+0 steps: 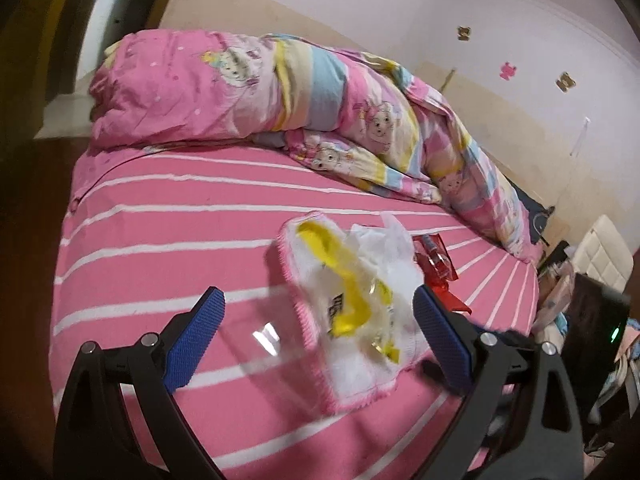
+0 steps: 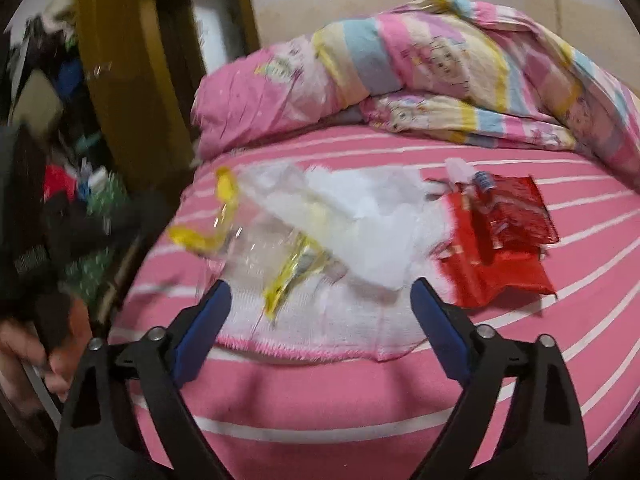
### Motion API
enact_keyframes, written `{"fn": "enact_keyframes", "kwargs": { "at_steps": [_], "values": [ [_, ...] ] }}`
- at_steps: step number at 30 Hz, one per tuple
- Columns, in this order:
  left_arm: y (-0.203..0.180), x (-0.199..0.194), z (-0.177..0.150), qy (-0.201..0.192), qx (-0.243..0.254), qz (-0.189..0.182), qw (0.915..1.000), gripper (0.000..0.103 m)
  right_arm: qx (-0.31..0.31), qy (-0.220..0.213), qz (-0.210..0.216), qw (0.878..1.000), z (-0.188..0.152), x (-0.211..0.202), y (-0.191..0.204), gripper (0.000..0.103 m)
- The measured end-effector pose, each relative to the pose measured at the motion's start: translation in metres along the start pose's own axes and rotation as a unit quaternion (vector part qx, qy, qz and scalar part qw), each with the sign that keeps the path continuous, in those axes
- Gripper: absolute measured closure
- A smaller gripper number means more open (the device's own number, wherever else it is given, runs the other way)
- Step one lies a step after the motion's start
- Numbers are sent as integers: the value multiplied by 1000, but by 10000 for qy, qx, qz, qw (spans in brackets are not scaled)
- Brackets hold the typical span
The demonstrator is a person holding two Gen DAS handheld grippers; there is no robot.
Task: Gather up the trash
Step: 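Grasp the yellow plastic wrapper with the left tool while the right tool grasps the white mesh cloth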
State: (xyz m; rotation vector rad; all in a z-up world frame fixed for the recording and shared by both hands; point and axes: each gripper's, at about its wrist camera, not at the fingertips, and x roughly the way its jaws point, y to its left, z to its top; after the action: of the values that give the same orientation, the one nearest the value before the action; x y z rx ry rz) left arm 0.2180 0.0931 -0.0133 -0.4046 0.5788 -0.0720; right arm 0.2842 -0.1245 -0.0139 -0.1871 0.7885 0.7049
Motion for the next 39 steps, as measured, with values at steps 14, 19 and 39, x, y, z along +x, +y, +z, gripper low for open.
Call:
{"fn": "enact_keyframes", "kwargs": {
  "at_steps": [14,19,39],
  "values": [
    [-20,56,-3,775,775,-274,9936,66,-361,710,-107,9968,-17,56,15,33],
    [-23,52,-3,727,817,-303,9935,68,-287,743,-130,9967,-14,56,9,54],
    [-8,16,11,333,-11,-713,9969,71,134,-182,67,9997,9,-8,-14,93]
  ]
}}
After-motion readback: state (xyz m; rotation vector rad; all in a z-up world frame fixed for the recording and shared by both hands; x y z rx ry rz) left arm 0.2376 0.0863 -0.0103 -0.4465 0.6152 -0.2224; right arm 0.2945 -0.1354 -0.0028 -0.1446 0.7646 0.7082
